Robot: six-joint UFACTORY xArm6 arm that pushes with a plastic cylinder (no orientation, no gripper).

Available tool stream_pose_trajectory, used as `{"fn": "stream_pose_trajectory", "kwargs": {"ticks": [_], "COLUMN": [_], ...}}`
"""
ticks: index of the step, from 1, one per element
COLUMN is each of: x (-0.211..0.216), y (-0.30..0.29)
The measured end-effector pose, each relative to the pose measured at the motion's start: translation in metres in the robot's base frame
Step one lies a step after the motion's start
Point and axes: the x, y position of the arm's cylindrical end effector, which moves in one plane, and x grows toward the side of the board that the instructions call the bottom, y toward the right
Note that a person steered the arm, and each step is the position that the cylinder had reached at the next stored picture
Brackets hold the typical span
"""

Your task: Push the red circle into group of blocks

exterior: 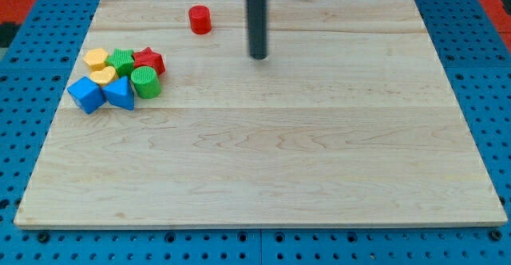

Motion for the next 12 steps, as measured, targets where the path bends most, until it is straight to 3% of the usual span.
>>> {"fn": "stream_pose_trajectory", "kwargs": {"ticks": [2,6,9,10,12], "x": [-0.091,-0.061,-0.1,-0.09,-0.021], "y": [0.001,-0.225,-0.3,-0.312,-0.295]}}
